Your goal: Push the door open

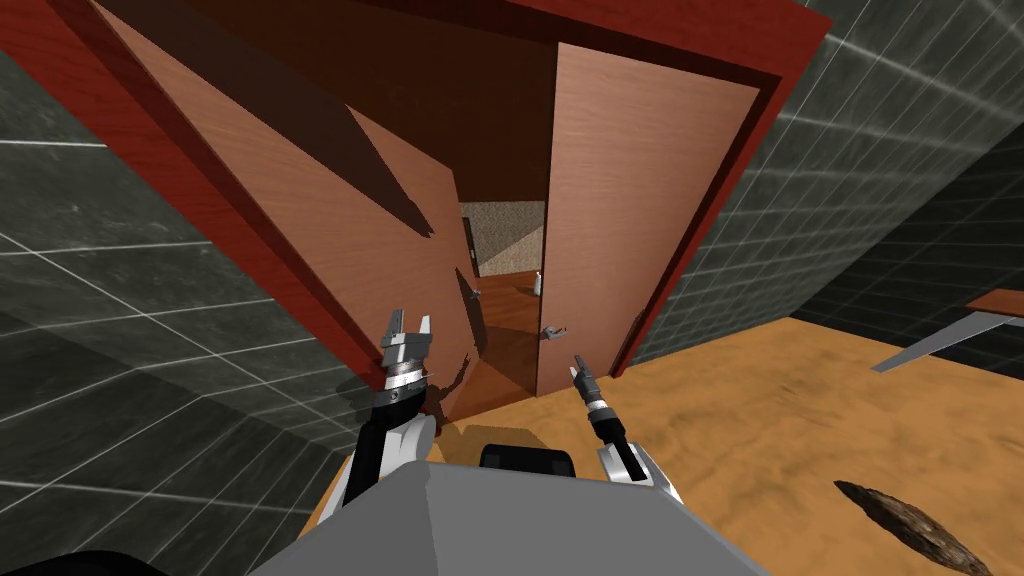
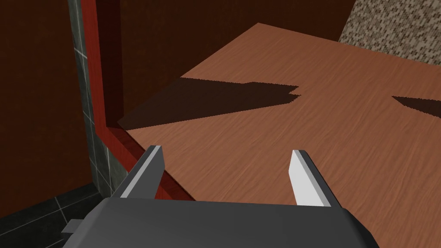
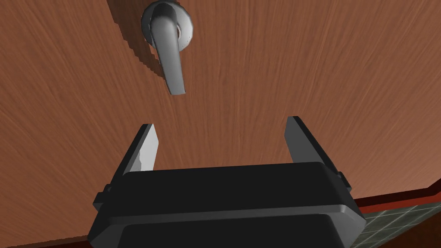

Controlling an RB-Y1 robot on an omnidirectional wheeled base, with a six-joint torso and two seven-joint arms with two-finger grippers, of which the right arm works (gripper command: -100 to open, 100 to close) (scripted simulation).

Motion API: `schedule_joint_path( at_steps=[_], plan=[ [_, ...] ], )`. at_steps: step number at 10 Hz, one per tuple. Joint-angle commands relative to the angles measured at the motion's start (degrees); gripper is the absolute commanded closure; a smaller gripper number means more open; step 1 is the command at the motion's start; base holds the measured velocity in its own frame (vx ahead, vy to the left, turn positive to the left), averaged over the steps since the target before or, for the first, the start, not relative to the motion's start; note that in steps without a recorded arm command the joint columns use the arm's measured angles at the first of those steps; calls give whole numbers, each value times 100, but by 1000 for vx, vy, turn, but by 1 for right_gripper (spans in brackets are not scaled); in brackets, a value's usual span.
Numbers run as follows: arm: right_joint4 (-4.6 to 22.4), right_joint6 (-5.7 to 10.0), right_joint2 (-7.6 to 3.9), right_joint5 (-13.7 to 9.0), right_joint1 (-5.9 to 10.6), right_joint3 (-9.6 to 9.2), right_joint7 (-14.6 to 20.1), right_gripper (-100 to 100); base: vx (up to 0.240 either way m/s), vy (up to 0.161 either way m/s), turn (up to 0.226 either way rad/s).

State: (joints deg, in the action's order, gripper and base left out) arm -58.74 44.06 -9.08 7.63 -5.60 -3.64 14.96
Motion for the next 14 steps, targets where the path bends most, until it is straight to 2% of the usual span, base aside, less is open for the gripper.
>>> schedule_joint_path(
  at_steps=[1,8,11,14],
  plan=[
    [241,60,-15,23,87,6,20,-100,46,-91,99],
    [941,167,-62,122,325,3,93,-100,36,-74,113],
    [1024,195,-32,112,357,23,58,-100,52,-37,45],
    [1084,211,14,92,386,53,4,-100,182,4,28]
  ],
)
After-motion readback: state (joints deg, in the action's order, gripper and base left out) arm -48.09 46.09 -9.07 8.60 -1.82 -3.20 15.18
